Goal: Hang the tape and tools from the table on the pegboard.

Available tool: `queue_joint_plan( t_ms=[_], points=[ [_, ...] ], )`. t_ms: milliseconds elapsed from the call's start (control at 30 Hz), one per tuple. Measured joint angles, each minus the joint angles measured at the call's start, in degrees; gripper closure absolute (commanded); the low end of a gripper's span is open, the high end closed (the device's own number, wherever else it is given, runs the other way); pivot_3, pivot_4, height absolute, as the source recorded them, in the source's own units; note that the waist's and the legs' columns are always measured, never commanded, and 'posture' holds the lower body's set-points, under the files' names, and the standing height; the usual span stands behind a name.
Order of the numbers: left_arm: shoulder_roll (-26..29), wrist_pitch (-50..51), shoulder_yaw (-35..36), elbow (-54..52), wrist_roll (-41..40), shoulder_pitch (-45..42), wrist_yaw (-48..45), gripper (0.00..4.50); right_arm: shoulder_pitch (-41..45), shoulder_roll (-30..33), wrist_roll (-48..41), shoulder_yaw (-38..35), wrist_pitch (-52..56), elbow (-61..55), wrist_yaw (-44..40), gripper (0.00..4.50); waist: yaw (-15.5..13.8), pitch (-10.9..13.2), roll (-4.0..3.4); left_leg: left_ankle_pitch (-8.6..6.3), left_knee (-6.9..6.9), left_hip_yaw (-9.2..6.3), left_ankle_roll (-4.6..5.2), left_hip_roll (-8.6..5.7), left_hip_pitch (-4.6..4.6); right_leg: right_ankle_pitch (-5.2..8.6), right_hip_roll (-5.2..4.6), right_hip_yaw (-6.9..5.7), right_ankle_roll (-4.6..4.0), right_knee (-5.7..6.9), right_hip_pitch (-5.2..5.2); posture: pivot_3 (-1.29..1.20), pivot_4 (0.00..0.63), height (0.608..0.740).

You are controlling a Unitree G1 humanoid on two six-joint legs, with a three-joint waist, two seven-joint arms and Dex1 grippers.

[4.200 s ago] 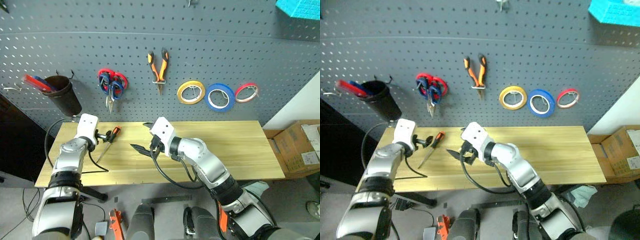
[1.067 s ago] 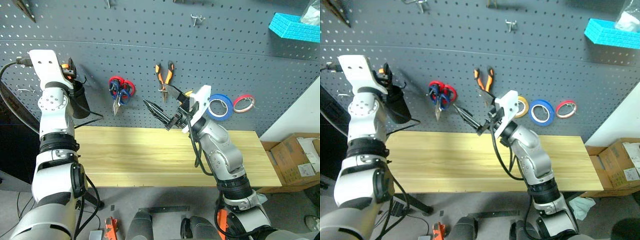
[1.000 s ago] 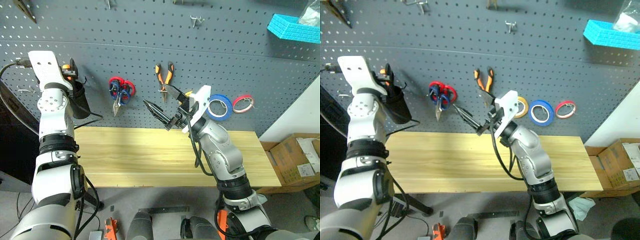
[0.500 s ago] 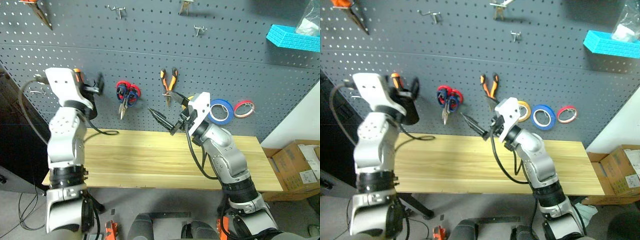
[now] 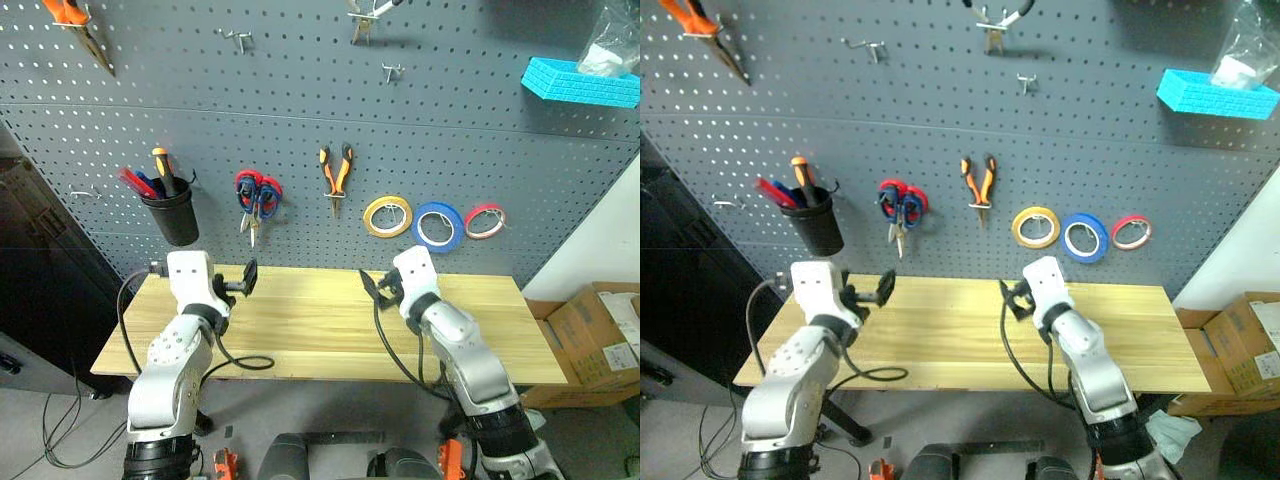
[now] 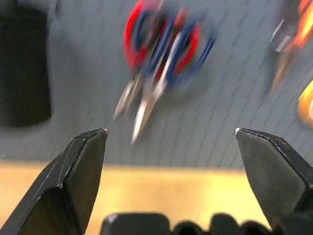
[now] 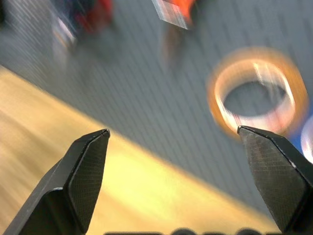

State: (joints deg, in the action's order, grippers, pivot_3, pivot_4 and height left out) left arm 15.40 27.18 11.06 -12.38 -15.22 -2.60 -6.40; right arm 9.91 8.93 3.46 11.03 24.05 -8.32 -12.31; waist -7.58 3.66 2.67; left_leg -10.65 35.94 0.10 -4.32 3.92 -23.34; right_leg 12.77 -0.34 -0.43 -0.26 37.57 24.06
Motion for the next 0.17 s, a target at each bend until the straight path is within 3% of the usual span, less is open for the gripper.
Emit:
queue_joint_plan(
  t_ms=[167],
  points=[
    [0.1, -1.5, 0.9, 7.4, 0.3, -0.6, -0.6, 0.01, -2.3, -3.3, -1.3, -8.0, 2.5, 2.4, 6.3, 0.00, 0.1, -0.4, -0.49, -0.05, -0.02, -0.06, 0.01, 0.04, 0.04, -0.02, -0.01, -0.15, 0.01, -0.66, -0.02, 0.21, 0.000, 0.740]
  ],
)
